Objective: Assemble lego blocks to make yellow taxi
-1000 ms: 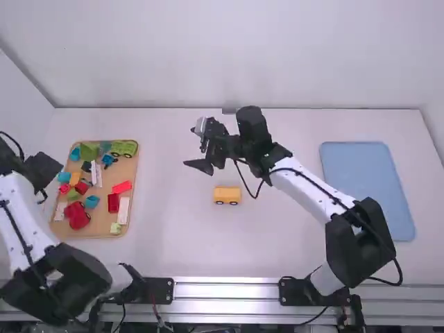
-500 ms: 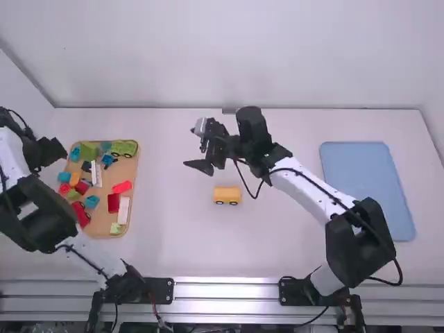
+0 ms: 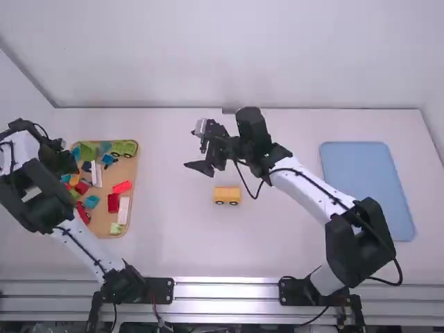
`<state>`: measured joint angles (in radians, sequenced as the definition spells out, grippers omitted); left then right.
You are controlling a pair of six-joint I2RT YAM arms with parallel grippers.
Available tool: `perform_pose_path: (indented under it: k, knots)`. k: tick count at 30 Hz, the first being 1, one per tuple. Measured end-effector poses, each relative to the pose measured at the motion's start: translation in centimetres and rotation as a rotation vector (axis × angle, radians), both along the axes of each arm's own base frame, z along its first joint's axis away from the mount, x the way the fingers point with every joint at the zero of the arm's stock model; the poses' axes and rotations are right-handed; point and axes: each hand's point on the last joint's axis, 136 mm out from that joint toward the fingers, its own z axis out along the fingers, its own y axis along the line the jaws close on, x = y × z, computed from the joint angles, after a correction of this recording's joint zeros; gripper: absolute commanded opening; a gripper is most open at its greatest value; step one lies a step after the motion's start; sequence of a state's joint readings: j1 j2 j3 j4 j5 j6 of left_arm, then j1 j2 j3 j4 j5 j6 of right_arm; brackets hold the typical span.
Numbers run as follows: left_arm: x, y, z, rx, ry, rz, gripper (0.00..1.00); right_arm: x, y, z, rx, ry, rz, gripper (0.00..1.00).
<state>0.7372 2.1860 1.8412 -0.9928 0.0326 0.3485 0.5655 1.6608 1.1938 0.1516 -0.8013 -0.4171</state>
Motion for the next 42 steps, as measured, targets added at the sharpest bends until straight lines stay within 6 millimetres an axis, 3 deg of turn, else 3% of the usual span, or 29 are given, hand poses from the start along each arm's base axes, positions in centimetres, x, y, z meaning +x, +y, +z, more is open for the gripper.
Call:
perform_pose_path:
  k: [4,13,22,33,38,42]
  knots:
    - [0.6,0.2,-1.2,0.005,-0.001,-0.034,0.53,0.0,0.0,0.0,0.0,-0.002,0.001,0.98]
    - [1.7,0.9,-1.2,0.044,-0.037,-0.061,0.52,0.1,-0.1,-0.4,-0.015,0.014,-0.011,0.98]
    - [1.3,0.8,-4.0,0.063,-0.031,-0.079,0.5,0.6,-0.4,-0.8,-0.036,0.013,-0.044,0.98]
    - [1.5,1.1,-4.9,0.1,-0.032,-0.09,0.55,0.6,-0.4,-0.8,-0.035,0.015,-0.045,0.98]
    - [1.4,0.4,-6.6,0.099,-0.036,-0.123,0.53,0.6,-0.4,-0.8,-0.034,0.016,-0.045,0.98]
    - [1.7,1.0,-6.5,0.122,-0.061,-0.117,0.48,0.6,-0.4,-0.8,-0.035,0.015,-0.045,0.98]
